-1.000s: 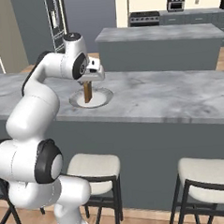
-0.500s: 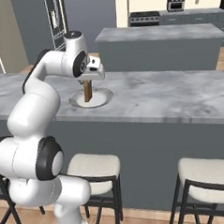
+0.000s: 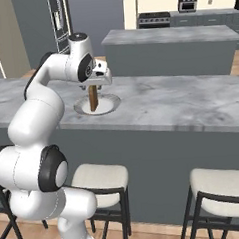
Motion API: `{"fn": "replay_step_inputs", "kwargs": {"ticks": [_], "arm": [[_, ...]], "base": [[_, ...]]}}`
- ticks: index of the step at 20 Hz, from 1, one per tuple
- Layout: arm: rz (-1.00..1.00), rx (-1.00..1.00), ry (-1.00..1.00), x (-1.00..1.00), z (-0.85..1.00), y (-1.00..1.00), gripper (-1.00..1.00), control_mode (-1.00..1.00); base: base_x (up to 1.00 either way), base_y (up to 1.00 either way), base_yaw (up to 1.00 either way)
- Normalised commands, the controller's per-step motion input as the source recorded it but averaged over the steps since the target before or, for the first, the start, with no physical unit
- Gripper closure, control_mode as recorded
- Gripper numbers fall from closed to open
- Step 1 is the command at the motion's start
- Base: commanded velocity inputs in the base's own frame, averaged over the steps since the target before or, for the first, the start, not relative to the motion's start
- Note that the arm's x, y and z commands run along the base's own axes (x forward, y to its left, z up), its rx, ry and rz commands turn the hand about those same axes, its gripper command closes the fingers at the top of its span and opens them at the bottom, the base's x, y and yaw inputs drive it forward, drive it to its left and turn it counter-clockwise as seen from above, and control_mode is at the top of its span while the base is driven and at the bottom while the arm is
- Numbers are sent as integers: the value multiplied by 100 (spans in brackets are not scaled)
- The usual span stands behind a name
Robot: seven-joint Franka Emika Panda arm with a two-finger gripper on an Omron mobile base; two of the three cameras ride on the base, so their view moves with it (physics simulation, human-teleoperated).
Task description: Start the toaster. Once the lever pops up, take the bread to the plate on the dining counter.
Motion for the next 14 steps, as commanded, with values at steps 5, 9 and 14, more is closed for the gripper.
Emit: {"fn": "replay_step_inputs", "kwargs": {"ticks": [5, 9, 14], "arm": [[0, 0, 0, 0, 0, 0, -100, -100], [0, 0, 0, 0, 1, 0, -100, -100], [0, 0, 0, -9, 5, 0, -100, -100]], "base": [[0, 0, 0], [0, 0, 0], [0, 0, 0]]}}
